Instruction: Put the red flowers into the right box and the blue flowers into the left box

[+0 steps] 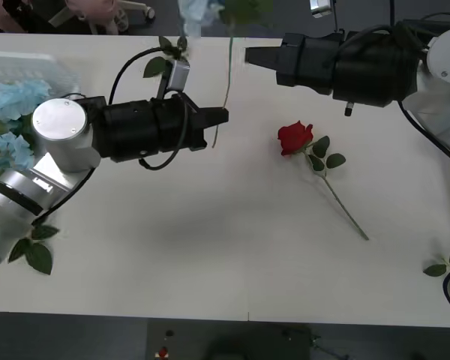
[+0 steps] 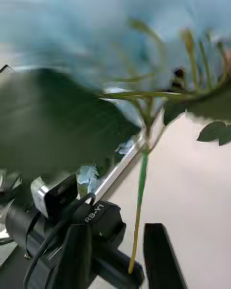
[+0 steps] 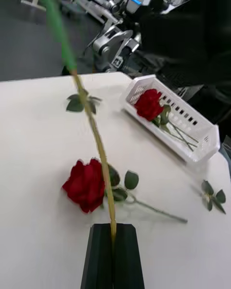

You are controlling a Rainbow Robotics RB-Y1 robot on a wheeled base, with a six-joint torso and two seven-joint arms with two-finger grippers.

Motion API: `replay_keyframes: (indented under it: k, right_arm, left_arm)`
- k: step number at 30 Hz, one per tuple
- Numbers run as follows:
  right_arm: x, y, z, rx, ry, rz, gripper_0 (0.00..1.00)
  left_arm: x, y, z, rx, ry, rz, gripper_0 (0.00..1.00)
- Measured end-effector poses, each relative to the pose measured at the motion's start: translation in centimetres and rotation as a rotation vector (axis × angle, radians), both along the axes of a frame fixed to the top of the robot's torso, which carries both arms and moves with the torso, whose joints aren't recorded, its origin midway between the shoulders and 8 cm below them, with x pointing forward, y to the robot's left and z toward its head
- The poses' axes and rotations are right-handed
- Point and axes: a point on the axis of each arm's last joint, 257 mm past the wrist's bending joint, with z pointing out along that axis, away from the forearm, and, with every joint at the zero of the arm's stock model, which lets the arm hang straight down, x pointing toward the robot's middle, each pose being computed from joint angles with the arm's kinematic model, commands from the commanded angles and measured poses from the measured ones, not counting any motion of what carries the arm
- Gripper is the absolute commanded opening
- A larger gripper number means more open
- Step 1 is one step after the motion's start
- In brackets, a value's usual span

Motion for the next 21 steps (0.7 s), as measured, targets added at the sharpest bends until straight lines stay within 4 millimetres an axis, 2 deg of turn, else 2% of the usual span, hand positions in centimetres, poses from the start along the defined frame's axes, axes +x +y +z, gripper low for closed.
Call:
replay_keyframes:
  k: [2,5,8,12,16,19,21]
  right_arm:
    - [0.0,0.0,0.0,-0.003,-0.002,-0.001,1.0]
    - [0.0,0.0,0.0,-0.004,-0.002,-0.002,1.0]
    - [0.1,0.0,0.0,-0.004,-0.002,-0.002,1.0]
    - [-0.6,-0.1,-0.7,-0.034,0.01,0.024,1.0]
    - [-2.0,-2.2,-4.0,-0.168,0.057,0.07,1.0]
    - [-1.9,-4.7,-8.9,-0.308,0.135,0.027,1.0]
    - [-2.0,-6.4,-12.7,-0.402,0.222,-0.016,1.0]
  left_arm:
    - [-0.2,3.1,-1.0,0.006,0.068,0.016,0.0]
    - [-0.1,9.9,-2.2,0.123,0.092,0.069,0.0]
    - [-1.5,17.1,-0.7,0.289,0.072,0.076,0.0]
    - [-5.2,26.6,1.9,0.447,0.172,0.097,0.0]
    - [-7.1,37.3,3.7,0.561,0.288,0.248,0.0]
    - [-7.6,44.3,3.9,0.581,0.34,0.388,0.0]
    - [-7.8,48.6,2.9,0.567,0.382,0.488,0.0]
